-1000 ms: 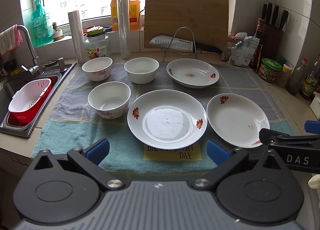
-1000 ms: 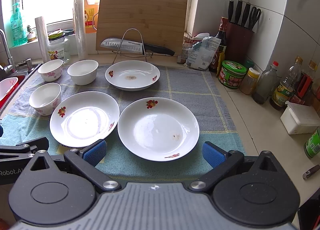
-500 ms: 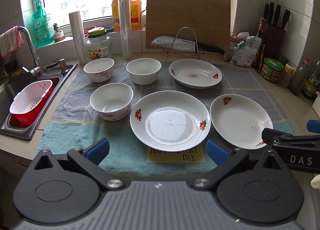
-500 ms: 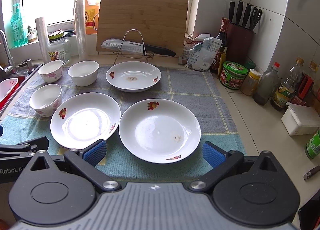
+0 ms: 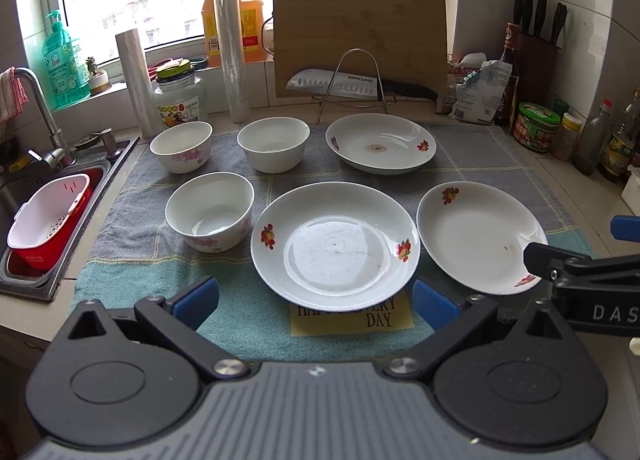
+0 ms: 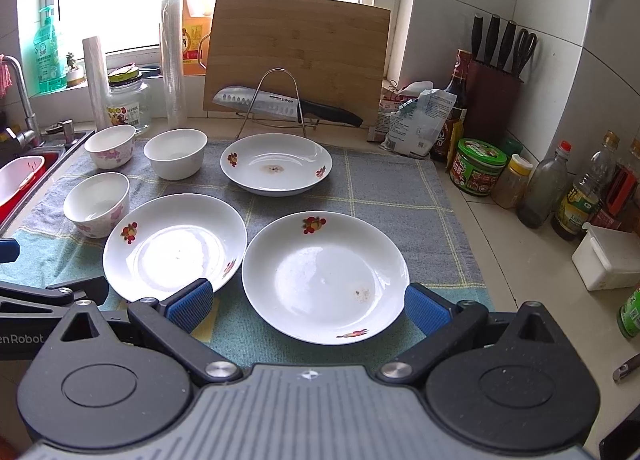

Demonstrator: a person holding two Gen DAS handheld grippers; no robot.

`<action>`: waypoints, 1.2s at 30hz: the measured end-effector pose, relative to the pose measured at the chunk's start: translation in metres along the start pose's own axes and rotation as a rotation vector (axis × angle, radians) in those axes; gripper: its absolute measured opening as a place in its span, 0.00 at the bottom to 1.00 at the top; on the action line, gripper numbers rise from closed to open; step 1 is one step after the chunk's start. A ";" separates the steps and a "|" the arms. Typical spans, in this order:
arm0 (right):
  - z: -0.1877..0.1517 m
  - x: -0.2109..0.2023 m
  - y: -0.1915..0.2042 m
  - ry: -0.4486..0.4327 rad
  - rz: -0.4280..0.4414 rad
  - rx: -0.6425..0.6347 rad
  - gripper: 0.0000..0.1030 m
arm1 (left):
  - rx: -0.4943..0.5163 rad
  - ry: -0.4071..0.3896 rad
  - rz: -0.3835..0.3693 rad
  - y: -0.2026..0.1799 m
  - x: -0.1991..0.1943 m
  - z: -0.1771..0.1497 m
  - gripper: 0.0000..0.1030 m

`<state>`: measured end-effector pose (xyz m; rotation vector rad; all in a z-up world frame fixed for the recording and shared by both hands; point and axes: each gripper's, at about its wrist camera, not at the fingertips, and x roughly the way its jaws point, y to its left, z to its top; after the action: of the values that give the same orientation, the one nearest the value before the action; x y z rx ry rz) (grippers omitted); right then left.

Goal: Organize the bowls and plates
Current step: 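Move the left gripper to the rim of the large flowered plate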

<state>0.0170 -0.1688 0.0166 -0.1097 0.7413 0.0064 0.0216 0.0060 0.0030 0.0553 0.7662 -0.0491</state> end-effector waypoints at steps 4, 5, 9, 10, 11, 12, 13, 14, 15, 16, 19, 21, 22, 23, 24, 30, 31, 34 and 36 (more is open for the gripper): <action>-0.002 0.004 -0.003 -0.022 0.011 -0.004 1.00 | 0.018 -0.015 -0.026 -0.001 0.005 0.000 0.99; -0.002 0.004 -0.004 -0.028 0.012 -0.005 1.00 | 0.025 -0.018 -0.029 -0.001 0.007 0.000 0.99; -0.009 0.011 -0.013 -0.043 0.025 -0.002 1.00 | 0.040 -0.039 -0.047 0.000 0.012 -0.001 0.99; -0.011 0.013 -0.016 -0.044 0.028 -0.001 1.00 | 0.038 -0.043 -0.048 0.000 0.014 0.000 0.99; -0.013 0.015 -0.019 -0.045 0.032 0.001 1.00 | 0.029 -0.052 -0.049 0.001 0.015 -0.001 0.99; -0.016 0.018 -0.023 -0.045 0.036 0.003 1.00 | 0.022 -0.063 -0.053 0.003 0.015 -0.001 0.99; -0.020 0.022 -0.026 -0.044 0.039 0.002 1.00 | 0.016 -0.070 -0.060 0.004 0.016 -0.001 0.99; -0.023 0.025 -0.029 -0.043 0.041 0.000 1.00 | 0.015 -0.071 -0.067 0.004 0.017 -0.001 0.99; -0.027 0.029 -0.031 -0.043 0.043 -0.004 1.00 | 0.016 -0.066 -0.075 0.005 0.020 0.000 0.99; -0.032 0.034 -0.033 -0.041 0.045 -0.006 1.00 | 0.017 -0.065 -0.080 0.005 0.022 0.001 0.99; -0.047 0.050 -0.040 -0.013 0.060 -0.011 1.00 | 0.028 -0.054 -0.120 0.007 0.029 0.001 0.99; -0.057 0.062 -0.044 0.017 0.076 -0.010 1.00 | 0.025 -0.044 -0.153 0.009 0.034 0.002 0.99; -0.061 0.067 -0.045 0.028 0.082 -0.007 1.00 | 0.028 -0.038 -0.168 0.009 0.037 0.002 0.99; -0.065 0.072 -0.046 0.037 0.087 -0.006 1.00 | 0.034 -0.036 -0.178 0.008 0.039 0.003 0.99; -0.069 0.078 -0.047 0.047 0.094 -0.003 1.00 | 0.041 -0.034 -0.185 0.008 0.041 0.003 0.99; -0.077 0.106 -0.048 0.076 0.115 0.016 1.00 | 0.102 0.006 -0.249 0.001 0.057 0.009 0.99; -0.078 0.111 -0.049 0.081 0.114 0.018 1.00 | 0.105 0.020 -0.261 0.000 0.061 0.011 0.99; -0.079 0.124 -0.052 0.094 0.105 0.034 1.00 | 0.112 0.044 -0.307 -0.002 0.073 0.019 0.99; -0.078 0.128 -0.053 0.081 0.088 0.033 1.00 | 0.131 0.054 -0.321 -0.005 0.081 0.024 0.99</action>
<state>0.0611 -0.2338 -0.1217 -0.0456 0.8261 0.0737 0.0957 -0.0022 -0.0360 0.0583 0.8200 -0.4040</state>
